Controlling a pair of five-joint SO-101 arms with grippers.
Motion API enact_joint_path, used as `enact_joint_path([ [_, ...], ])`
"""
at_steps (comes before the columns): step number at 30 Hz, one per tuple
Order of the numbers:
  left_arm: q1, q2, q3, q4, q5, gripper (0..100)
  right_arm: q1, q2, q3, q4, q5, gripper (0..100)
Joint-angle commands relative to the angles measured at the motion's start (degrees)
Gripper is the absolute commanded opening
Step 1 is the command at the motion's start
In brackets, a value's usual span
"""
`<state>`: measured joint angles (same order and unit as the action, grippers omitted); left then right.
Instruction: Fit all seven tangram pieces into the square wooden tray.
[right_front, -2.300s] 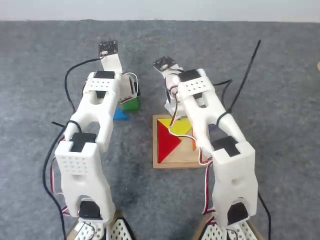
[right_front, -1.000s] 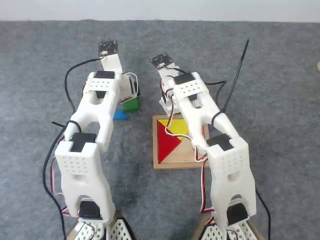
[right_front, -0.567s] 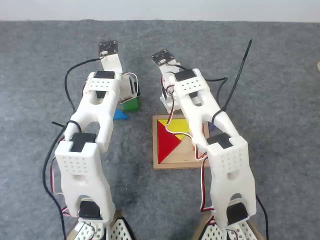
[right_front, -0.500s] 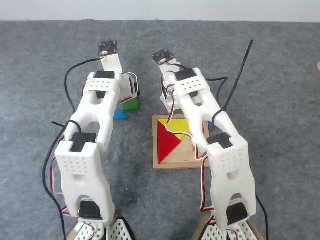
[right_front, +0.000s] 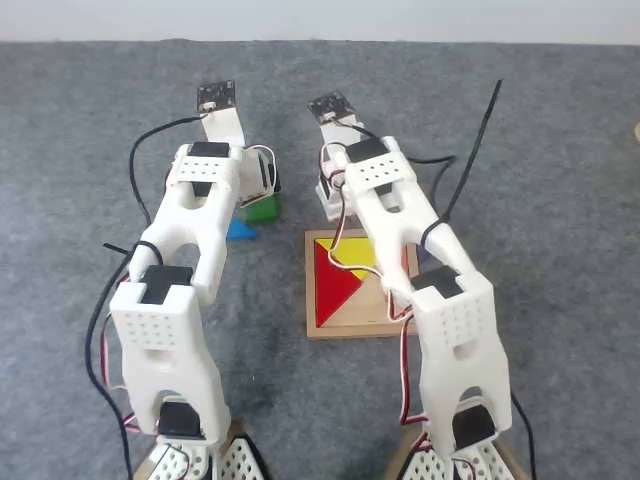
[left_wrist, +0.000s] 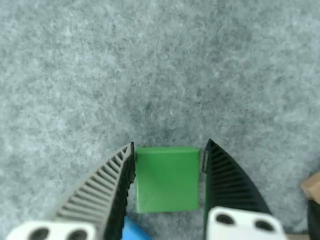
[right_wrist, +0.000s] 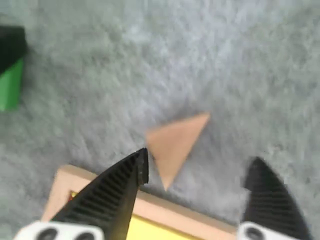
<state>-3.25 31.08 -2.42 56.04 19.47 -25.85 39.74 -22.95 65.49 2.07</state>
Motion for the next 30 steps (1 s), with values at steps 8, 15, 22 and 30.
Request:
enact_joint_path([
  [8,0.3,-1.8,-0.2,-1.1,-0.8,22,-1.5,2.2,-2.8,-6.8,-6.9,30.2],
  [15,0.3,-1.8,-0.2,-1.1,-0.8,22,-0.1,3.3,-2.9,-4.2,-10.3,17.7],
  [22,0.3,-1.8,-0.2,-1.1,-0.8,22,0.0,3.5,-2.8,-4.5,-10.3,17.3],
  [30,0.3,-1.8,-0.2,-1.2,-0.8,22,0.1,1.5,-3.7,-0.6,-10.3,17.3],
])
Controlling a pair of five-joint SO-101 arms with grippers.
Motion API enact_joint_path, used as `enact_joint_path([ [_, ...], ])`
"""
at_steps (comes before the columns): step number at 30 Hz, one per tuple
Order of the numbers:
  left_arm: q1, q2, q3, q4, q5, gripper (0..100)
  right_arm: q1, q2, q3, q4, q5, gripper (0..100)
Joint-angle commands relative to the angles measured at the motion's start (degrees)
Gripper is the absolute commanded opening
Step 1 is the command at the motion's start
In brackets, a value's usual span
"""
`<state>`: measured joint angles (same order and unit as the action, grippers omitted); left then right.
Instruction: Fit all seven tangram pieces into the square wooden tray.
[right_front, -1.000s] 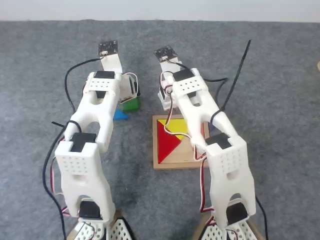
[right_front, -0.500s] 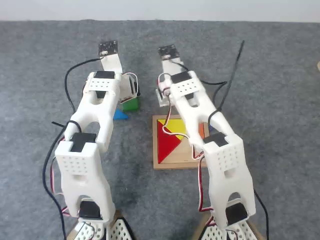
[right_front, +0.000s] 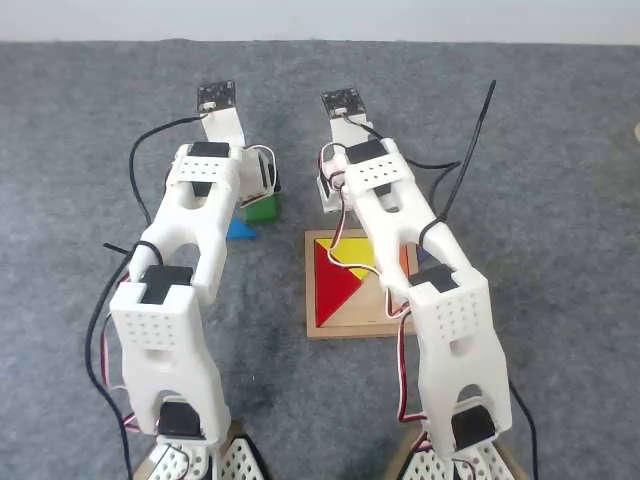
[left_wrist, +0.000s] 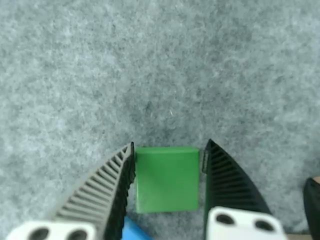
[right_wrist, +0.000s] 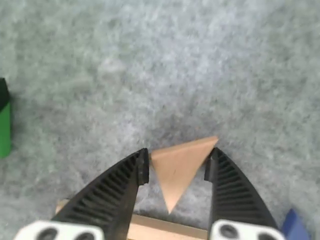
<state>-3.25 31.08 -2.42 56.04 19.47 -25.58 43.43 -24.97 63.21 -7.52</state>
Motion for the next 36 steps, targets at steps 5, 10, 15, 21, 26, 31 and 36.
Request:
enact_joint_path([
  [5,0.3,-1.8,-0.2,-1.2,-0.8,22,0.8,-9.1,-2.0,6.3,-0.7,17.3],
  [10,0.3,-1.8,-0.2,-1.2,-0.8,22,1.2,-11.6,-1.8,7.6,-1.1,17.3],
  [15,0.3,-1.8,-0.2,-1.2,-0.8,22,0.8,-7.1,-1.8,1.5,-4.7,17.7],
  [21,0.3,-1.8,-0.2,-1.2,-0.8,22,1.1,-1.4,-1.9,-3.5,-14.2,17.7],
  [26,0.3,-1.8,-0.2,-1.2,-0.8,22,1.2,-0.4,-1.9,-1.5,-20.7,17.3],
  [31,0.3,-1.8,-0.2,-1.2,-0.8,22,2.1,0.0,-1.8,-1.1,-20.8,17.3],
  [36,0.3,-1.8,-0.2,-1.2,-0.8,22,2.6,-0.6,-2.0,3.0,-17.8,17.7],
])
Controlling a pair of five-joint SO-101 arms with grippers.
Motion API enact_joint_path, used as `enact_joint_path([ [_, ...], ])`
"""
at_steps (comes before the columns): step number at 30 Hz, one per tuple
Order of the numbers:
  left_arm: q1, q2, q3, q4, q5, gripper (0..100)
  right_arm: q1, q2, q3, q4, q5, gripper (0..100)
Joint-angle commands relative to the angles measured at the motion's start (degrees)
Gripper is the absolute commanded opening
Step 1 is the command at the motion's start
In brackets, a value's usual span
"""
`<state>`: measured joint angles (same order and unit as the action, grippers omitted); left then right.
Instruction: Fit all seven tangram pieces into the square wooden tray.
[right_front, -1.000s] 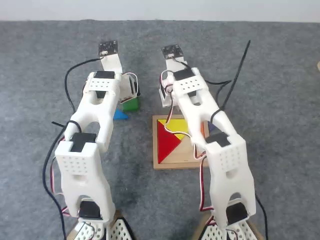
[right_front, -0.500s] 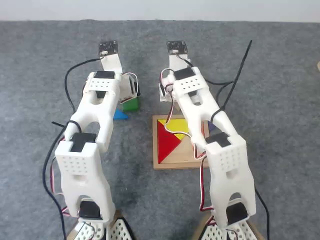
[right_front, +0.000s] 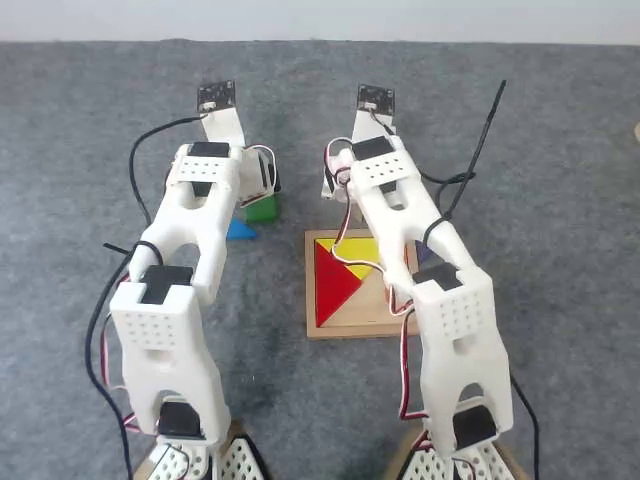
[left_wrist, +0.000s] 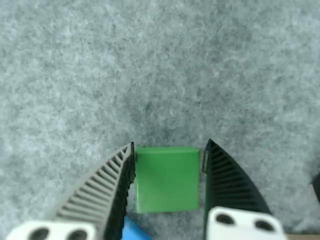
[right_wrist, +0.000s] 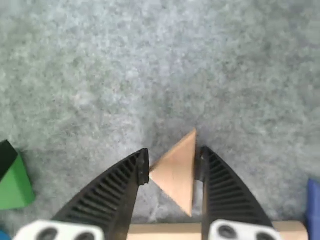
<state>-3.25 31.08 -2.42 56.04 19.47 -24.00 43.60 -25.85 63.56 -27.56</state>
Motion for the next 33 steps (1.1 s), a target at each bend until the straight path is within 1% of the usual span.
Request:
enact_joint_path([
  [1,0.3,-1.8,-0.2,-1.2,-0.8,22,1.0,-0.7,-1.2,2.8,3.8,17.7],
  [10,0.3,-1.8,-0.2,-1.2,-0.8,22,0.4,-0.2,-1.2,3.3,4.7,17.7],
  [12,0.3,-1.8,-0.2,-1.2,-0.8,22,0.5,-0.2,-1.2,3.3,6.2,18.1],
  [17,0.3,-1.8,-0.2,-1.2,-0.8,22,0.0,-0.3,-1.2,3.5,7.4,28.2],
  [23,0.3,-1.8,-0.2,-1.2,-0.8,22,-0.3,-1.1,-1.9,5.4,7.6,28.8],
  [27,0.3,-1.8,-0.2,-1.2,-0.8,22,-0.3,0.5,-2.1,5.1,10.0,28.7],
  [29,0.3,-1.8,-0.2,-1.2,-0.8,22,-0.2,1.5,-2.1,4.2,10.4,25.4],
  [33,0.3,-1.8,-0.2,-1.2,-0.8,22,0.1,2.2,-2.1,3.3,10.4,12.5],
])
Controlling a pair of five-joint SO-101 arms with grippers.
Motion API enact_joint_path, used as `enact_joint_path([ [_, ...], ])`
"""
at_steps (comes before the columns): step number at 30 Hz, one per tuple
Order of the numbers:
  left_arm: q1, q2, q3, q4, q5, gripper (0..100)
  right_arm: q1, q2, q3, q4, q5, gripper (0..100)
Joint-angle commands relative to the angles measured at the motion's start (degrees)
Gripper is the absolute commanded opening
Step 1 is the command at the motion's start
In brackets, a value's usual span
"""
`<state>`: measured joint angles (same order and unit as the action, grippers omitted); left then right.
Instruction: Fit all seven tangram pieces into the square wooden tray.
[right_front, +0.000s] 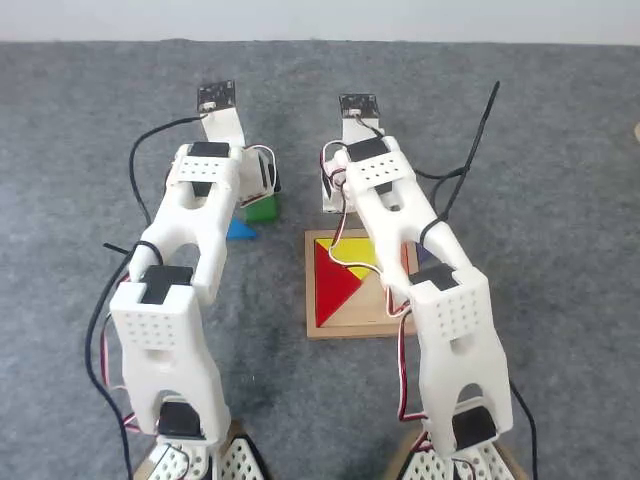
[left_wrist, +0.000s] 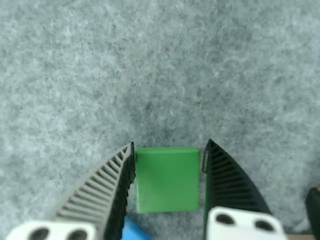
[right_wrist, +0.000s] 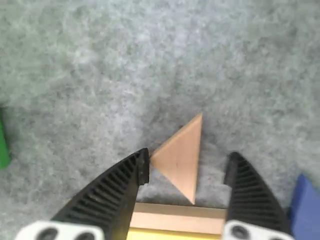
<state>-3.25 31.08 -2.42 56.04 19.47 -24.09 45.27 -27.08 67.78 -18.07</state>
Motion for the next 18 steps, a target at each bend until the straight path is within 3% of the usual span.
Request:
enact_joint_path([
  [1,0.3,-1.8,-0.2,-1.2,-0.8,22,0.2,0.6,-0.9,-0.9,0.9,10.4],
  [9,0.3,-1.8,-0.2,-1.2,-0.8,22,-0.1,-1.0,-0.9,0.7,1.0,8.5],
  [18,0.3,-1.8,-0.3,-1.2,-0.8,22,0.3,-16.3,-0.9,10.7,4.3,8.5],
])
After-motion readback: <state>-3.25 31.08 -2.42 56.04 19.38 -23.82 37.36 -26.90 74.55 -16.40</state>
